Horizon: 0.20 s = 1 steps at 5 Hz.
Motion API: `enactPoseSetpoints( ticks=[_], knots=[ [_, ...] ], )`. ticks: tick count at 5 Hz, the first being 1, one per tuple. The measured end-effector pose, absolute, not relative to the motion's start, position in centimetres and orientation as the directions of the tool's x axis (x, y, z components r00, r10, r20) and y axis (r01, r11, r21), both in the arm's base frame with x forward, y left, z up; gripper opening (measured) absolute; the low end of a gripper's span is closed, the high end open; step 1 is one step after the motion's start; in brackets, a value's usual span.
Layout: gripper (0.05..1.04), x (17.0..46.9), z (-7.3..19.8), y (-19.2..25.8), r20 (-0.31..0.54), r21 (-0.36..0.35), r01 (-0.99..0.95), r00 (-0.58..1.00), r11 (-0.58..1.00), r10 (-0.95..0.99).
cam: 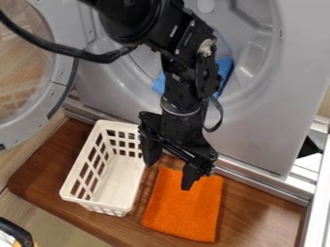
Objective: Pick up blue cloth and move it into the washing machine
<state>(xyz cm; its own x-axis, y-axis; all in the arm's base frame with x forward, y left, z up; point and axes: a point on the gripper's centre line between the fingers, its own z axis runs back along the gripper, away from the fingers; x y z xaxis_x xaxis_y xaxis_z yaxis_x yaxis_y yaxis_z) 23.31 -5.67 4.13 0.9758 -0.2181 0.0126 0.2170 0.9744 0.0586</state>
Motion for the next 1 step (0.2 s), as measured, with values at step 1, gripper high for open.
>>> enactPoseSetpoints(
  ticks=[1],
  knots=[
    [0.999,23.31,4.13,-5.67,0.013,0.059,0.217,0.976,0.974,-0.218]
  ],
)
